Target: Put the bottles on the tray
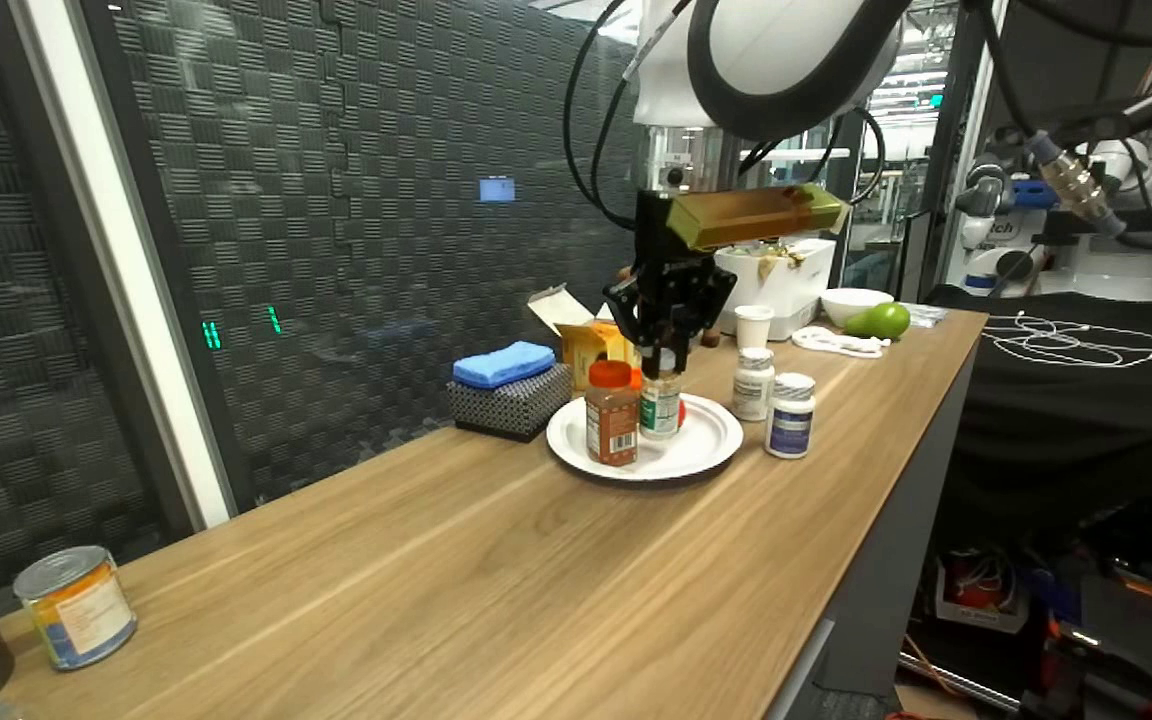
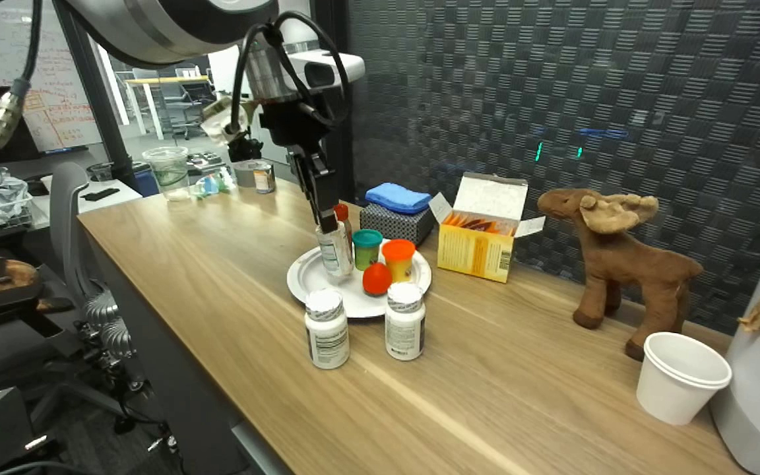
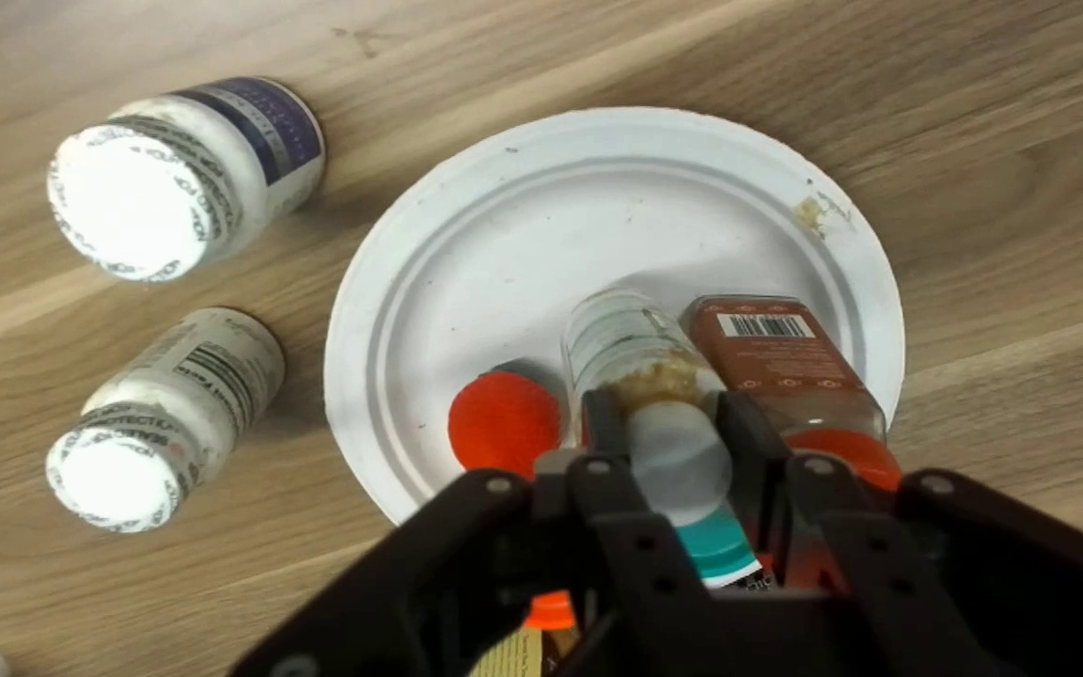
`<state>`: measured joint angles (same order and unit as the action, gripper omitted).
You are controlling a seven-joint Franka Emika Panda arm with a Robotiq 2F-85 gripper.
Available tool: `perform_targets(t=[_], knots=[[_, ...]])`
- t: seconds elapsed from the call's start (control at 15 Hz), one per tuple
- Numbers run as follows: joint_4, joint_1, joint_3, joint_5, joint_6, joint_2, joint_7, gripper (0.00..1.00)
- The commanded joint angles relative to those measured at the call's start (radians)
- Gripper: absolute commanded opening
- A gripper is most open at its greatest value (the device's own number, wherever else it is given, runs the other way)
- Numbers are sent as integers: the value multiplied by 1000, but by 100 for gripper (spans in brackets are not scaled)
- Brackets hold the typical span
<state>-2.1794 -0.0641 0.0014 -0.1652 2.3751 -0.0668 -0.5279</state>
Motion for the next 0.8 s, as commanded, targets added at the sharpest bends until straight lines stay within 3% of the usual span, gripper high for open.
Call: perform_targets(t=[0.0,0.47,0.53,0.6,0.73], knots=[[32,15,-2,49,37,-26,46,8],[58,29,-10,119,65,-68,86,8],[58,30,-11,125,68,-71,90,40],[60,30,-13,124,69,-74,86,56],[58,31,-14,136,74,-73,91,69]])
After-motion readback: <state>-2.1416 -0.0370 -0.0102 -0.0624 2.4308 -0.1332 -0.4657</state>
